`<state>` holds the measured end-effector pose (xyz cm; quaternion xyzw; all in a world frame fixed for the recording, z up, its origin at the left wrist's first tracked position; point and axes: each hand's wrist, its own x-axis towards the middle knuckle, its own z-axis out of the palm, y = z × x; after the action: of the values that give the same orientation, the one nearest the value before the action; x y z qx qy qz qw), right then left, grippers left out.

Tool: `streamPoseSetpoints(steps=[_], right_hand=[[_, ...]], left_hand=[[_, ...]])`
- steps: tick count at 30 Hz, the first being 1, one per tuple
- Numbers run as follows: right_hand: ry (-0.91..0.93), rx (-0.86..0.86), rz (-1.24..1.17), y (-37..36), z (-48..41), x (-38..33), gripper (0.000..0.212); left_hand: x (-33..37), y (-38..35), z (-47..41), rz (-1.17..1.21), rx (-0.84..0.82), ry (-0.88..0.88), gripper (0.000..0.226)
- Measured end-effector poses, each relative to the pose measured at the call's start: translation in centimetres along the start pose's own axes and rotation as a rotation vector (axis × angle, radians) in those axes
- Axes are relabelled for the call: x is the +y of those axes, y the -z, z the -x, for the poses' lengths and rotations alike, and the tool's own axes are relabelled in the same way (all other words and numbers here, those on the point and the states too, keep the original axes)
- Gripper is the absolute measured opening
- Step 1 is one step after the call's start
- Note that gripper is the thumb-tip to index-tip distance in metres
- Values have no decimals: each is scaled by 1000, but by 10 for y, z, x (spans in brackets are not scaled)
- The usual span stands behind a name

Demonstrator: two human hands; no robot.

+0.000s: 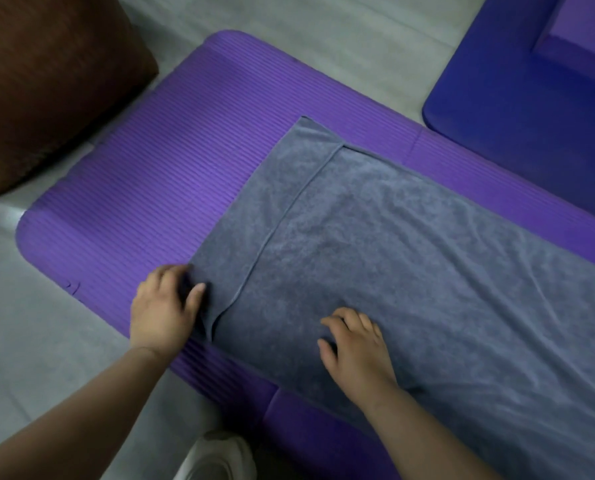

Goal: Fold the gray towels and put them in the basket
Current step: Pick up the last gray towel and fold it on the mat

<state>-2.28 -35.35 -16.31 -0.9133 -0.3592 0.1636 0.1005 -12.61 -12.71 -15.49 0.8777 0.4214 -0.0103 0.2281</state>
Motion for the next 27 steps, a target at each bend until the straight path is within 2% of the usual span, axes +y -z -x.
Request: streamPoseSetpoints(steps=[2,4,6,7,10,12,13,14,16,17,19,22,27], right_hand=[[-36,-14,4,3,-11,-3,38],[-89,61,-13,6,-25,-4,34],[-170,115,-125,13,-46,-10,26],[-252,90,-216,20,-60,-15,27],[-479,67,-669,44,-112,-48,33],[-493,112,-825,60,-148,-78,38],[-469,80,-828,67,-163,-92,47],[-449,6,-790,71,-175,-105,59],[-471,-175,-664,70,-192,-120,75],[-500,-247,-612,67,-194,-122,77],[-555,-277,-552,60,-190,-117,67],[-558,-204,-540,65,-176,-92,43],[-515,22,-804,95,-153,-31,33]], left_hand=[[-3,2,-5,0,-45,178,46],[-4,3,-9,41,-148,253,45],[-2,6,-14,120,-219,267,23],[0,10,-15,172,-230,231,12],[5,26,-8,364,-271,86,30],[12,37,4,493,-338,-12,26],[14,41,10,548,-359,-49,14],[13,42,13,571,-357,-79,12],[11,41,15,558,-347,-164,21],[12,41,15,537,-350,-207,22],[20,44,12,517,-363,-273,25],[37,44,8,511,-408,-387,28],[84,43,10,520,-586,-605,31]])
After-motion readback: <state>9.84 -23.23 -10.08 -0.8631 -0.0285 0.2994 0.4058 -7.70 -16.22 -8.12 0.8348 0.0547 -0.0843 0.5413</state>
